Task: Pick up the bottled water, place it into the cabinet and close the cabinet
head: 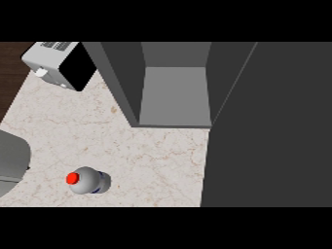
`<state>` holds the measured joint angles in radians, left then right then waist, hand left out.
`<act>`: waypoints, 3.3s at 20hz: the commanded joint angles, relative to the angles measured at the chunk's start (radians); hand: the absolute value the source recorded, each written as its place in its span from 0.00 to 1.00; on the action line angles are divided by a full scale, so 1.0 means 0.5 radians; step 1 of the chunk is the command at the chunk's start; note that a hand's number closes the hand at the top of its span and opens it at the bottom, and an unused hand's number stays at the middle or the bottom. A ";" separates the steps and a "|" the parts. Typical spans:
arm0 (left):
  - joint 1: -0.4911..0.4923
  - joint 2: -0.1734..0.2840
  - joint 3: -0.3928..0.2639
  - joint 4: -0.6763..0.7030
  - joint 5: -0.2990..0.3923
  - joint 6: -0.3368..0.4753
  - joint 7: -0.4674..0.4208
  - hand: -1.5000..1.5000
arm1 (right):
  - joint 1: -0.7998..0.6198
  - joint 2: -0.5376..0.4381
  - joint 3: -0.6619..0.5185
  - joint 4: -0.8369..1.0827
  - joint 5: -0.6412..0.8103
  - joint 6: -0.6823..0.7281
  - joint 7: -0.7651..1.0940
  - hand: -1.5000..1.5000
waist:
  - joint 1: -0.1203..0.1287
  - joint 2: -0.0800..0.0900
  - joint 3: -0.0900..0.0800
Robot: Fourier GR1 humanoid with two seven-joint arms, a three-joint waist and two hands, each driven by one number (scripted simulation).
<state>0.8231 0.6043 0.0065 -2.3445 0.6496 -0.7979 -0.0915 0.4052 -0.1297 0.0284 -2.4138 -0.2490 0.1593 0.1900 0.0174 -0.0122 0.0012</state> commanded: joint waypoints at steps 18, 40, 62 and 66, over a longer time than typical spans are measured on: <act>0.228 0.166 0.564 0.021 0.429 -0.022 -0.328 0.00 | 0.272 -0.036 -0.165 -0.377 -0.399 0.160 0.050 0.00 | -0.090 0.020 -0.001; -0.941 -0.195 0.058 0.985 -0.355 0.222 -0.110 0.00 | 0.546 -0.055 -0.284 -0.382 -0.551 0.394 -0.125 0.00 | -0.138 0.020 -0.007; -1.523 -0.612 -0.152 2.149 -1.247 0.410 -0.624 0.00 | 0.712 -0.135 -0.511 -0.281 -0.751 0.581 -0.343 0.00 | -0.092 0.022 -0.007; -1.598 -0.581 -0.113 2.384 -1.376 0.470 -0.820 0.00 | 0.791 -0.126 -0.507 -0.284 -0.796 0.596 -0.366 0.00 | -0.093 0.022 -0.007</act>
<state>0.0403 0.3237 -0.0427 -1.2382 0.0316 -0.5939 -0.4164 0.7224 -0.1881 -0.1866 -2.3878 -0.4321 0.4659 -0.0588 -0.0312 -0.0002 -0.0028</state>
